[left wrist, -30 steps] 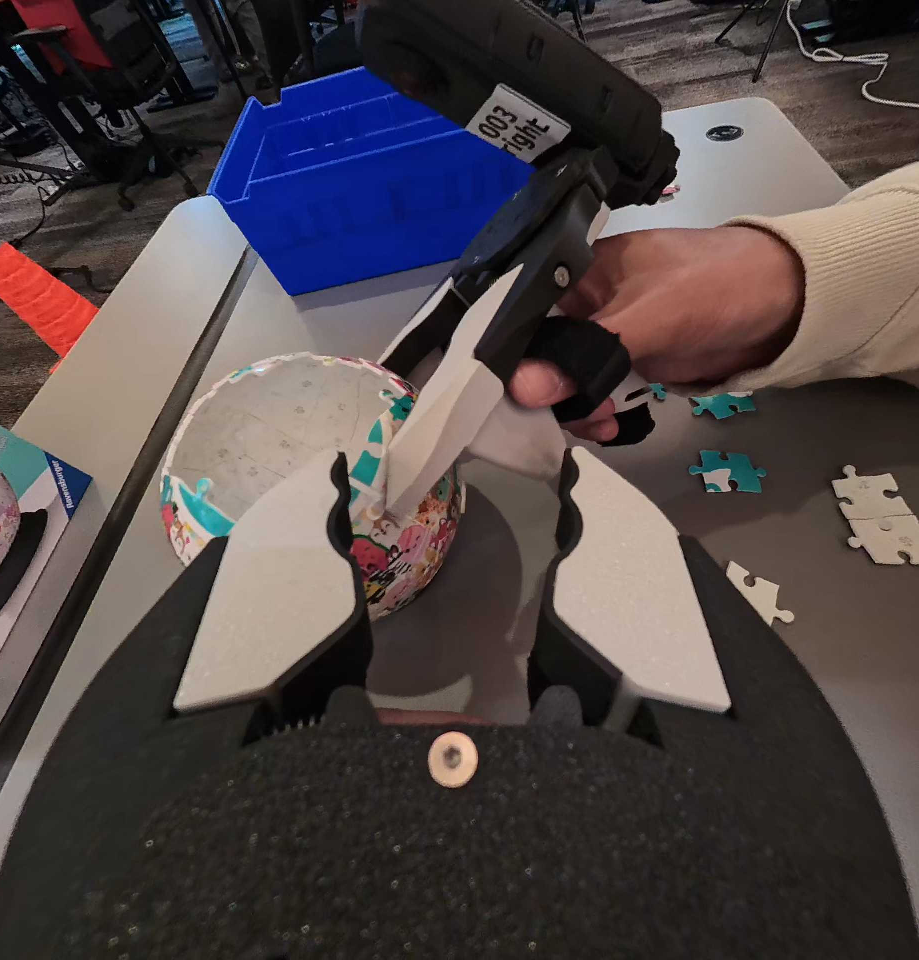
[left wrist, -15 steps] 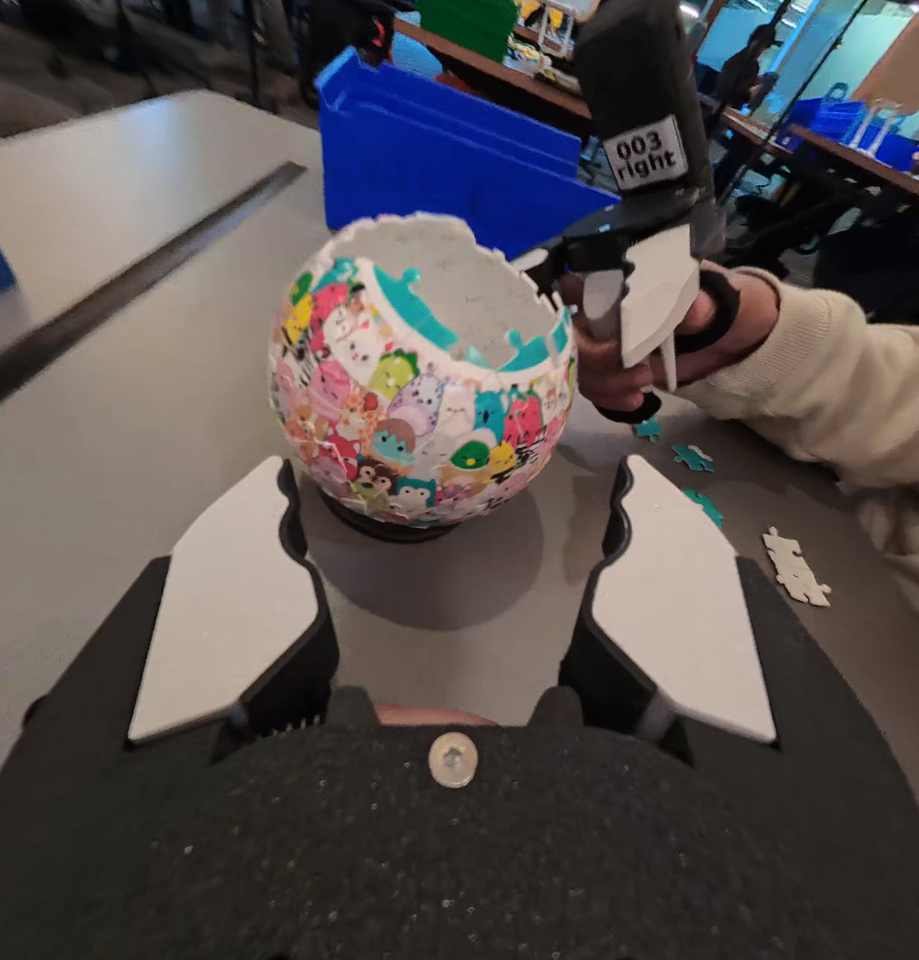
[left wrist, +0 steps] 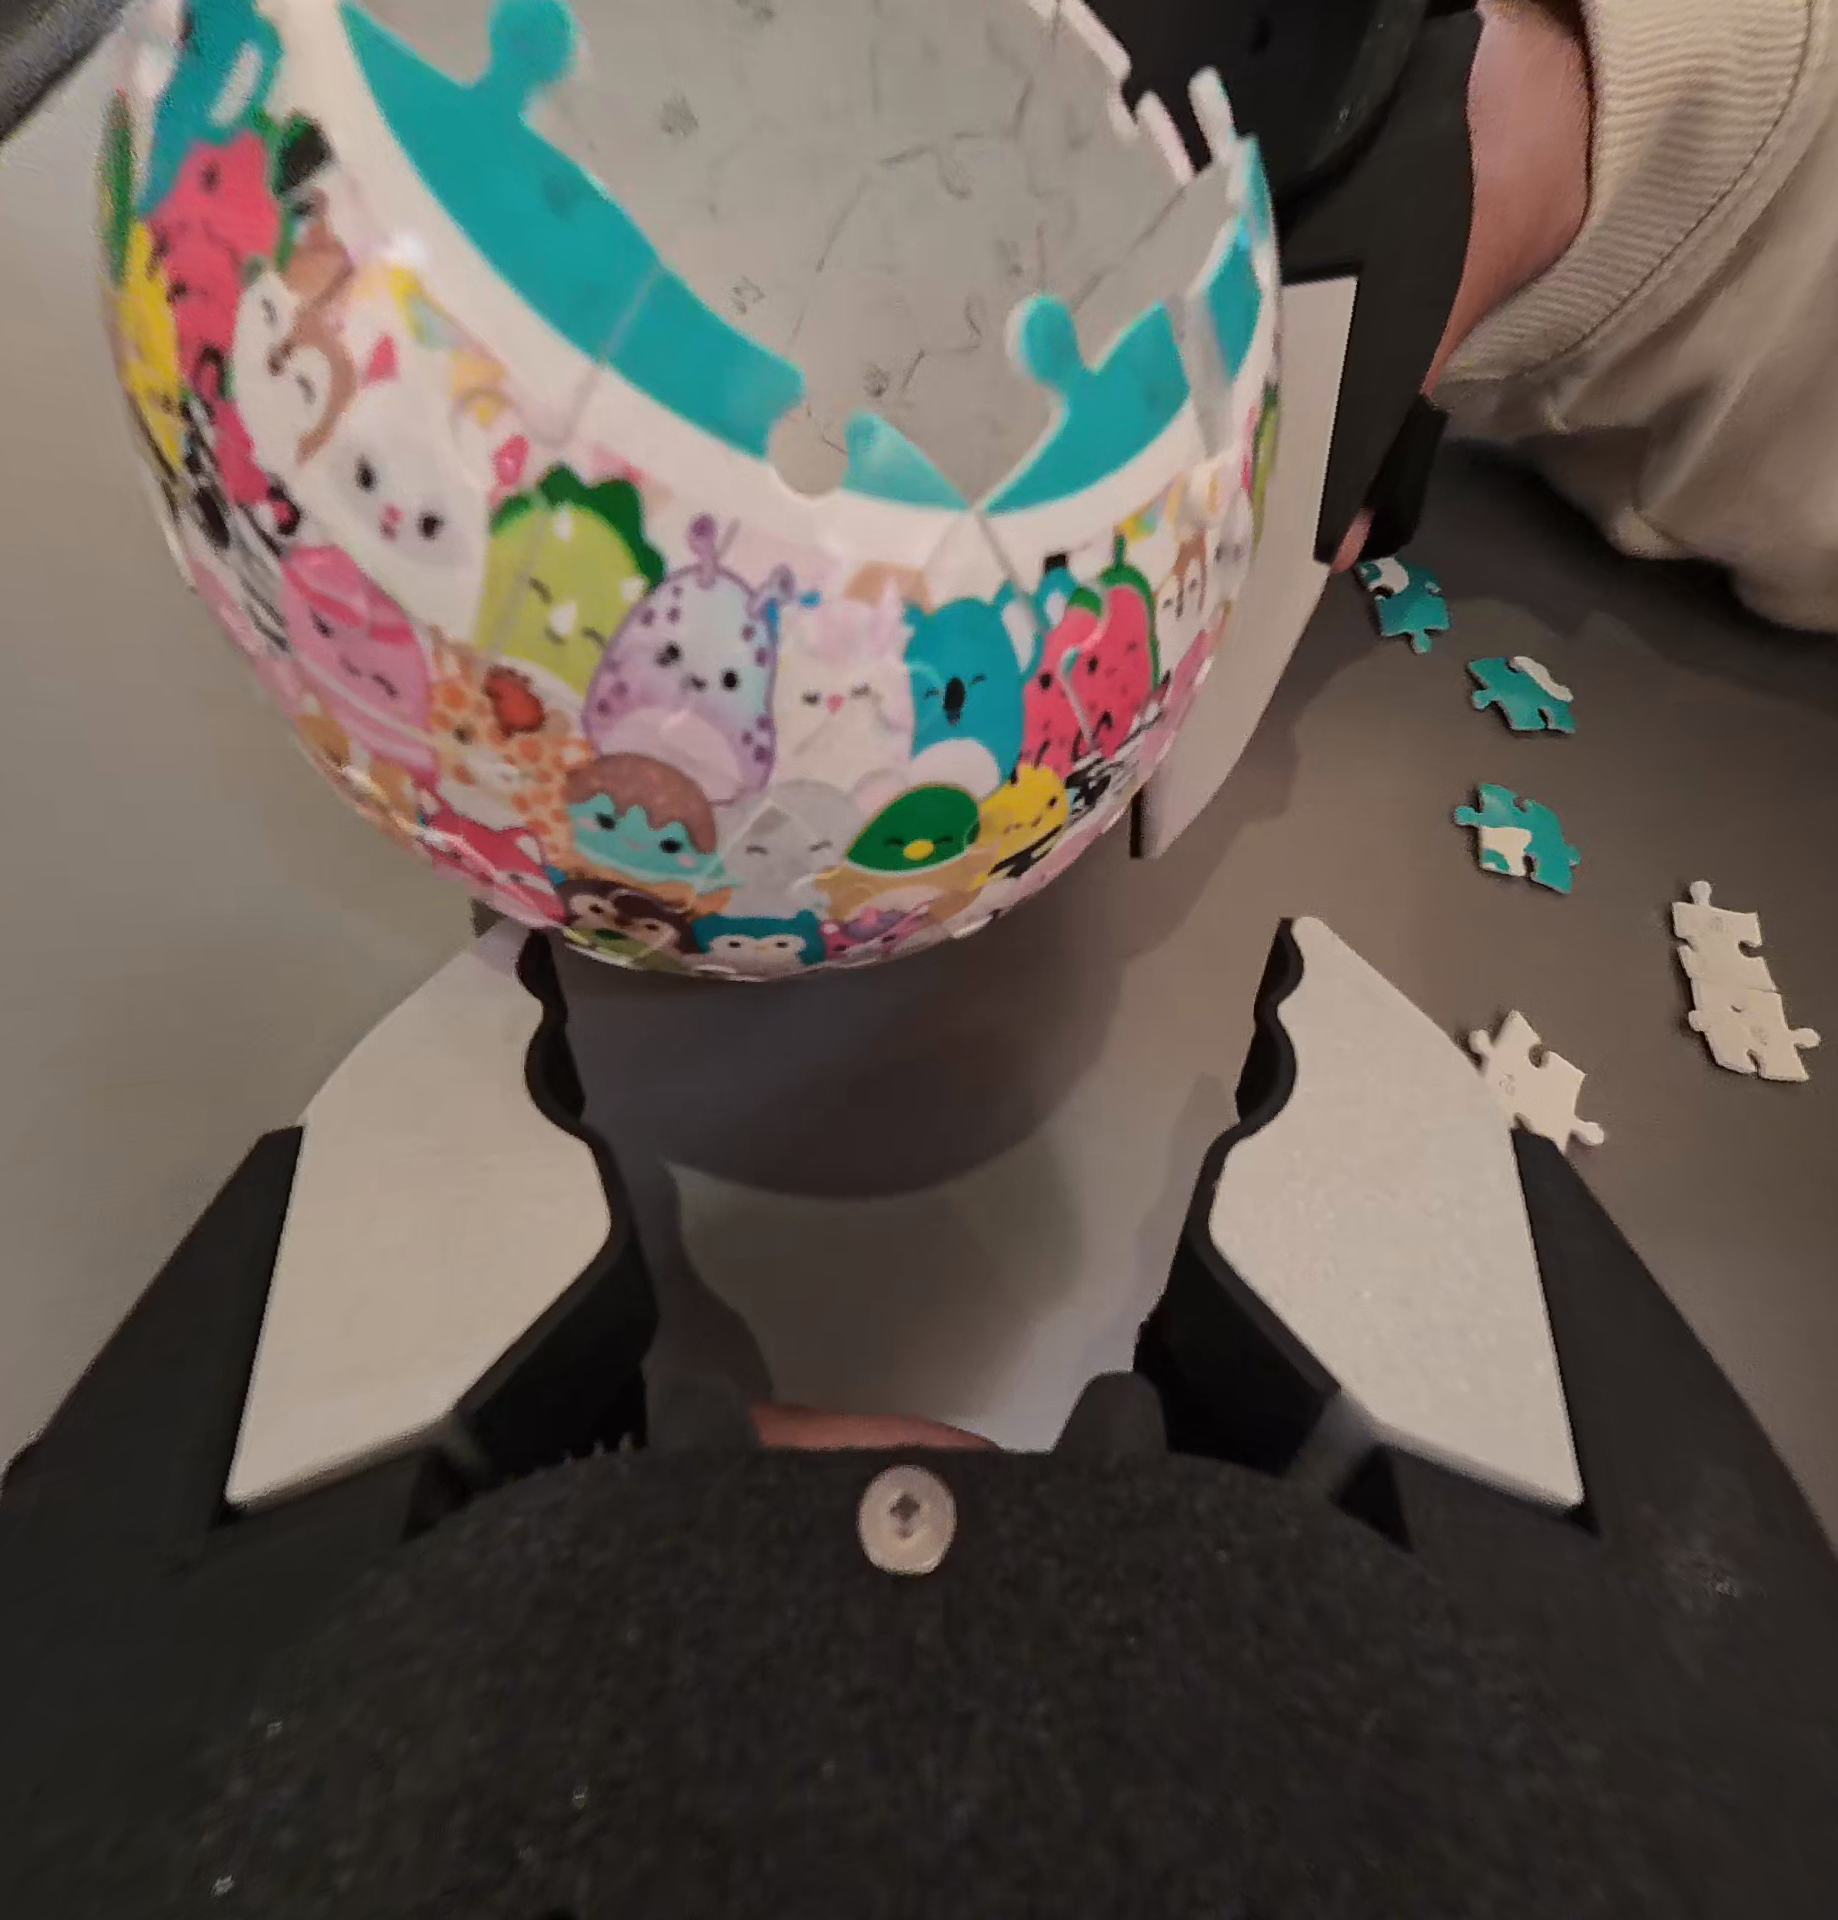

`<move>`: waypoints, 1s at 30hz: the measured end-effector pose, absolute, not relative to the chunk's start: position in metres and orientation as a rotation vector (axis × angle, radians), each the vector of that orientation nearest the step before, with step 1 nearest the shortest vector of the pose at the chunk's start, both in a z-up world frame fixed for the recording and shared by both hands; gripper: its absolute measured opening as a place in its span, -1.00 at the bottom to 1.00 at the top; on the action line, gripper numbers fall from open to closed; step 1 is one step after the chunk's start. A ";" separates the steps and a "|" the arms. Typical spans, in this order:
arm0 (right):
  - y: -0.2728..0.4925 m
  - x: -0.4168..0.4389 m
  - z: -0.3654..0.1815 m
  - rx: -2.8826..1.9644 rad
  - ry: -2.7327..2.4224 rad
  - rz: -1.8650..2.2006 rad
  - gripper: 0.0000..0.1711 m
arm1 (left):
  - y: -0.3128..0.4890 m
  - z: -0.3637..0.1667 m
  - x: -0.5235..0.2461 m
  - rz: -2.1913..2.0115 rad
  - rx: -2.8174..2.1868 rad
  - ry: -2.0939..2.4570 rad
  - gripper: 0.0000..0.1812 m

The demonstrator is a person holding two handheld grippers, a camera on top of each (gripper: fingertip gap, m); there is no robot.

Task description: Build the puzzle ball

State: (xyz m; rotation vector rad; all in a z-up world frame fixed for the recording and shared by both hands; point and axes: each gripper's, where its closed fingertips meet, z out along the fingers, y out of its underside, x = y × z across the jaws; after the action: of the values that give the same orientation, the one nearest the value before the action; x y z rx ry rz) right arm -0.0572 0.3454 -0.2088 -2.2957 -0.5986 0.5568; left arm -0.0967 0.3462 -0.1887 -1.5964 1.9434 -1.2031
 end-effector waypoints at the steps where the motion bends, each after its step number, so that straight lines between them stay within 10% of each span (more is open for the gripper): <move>1: 0.343 -0.059 -0.209 -2.294 -0.608 0.559 0.45 | 0.344 -0.189 -0.099 -1.196 -1.601 1.943 0.37; 23: 0.220 -0.160 -0.208 -2.289 -0.833 0.657 0.45 | 0.211 -0.195 -0.205 -1.068 -1.726 1.842 0.37; 30: 0.209 -0.121 -0.185 -2.297 -0.742 0.520 0.35 | 0.229 -0.170 -0.220 -1.033 -1.776 1.583 0.05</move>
State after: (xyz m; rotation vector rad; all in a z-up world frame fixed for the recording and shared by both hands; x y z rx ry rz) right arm -0.1208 0.2088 -0.1853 -2.2972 -0.7425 0.5195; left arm -0.2202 0.2286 -0.1698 -1.7762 1.5835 -1.0327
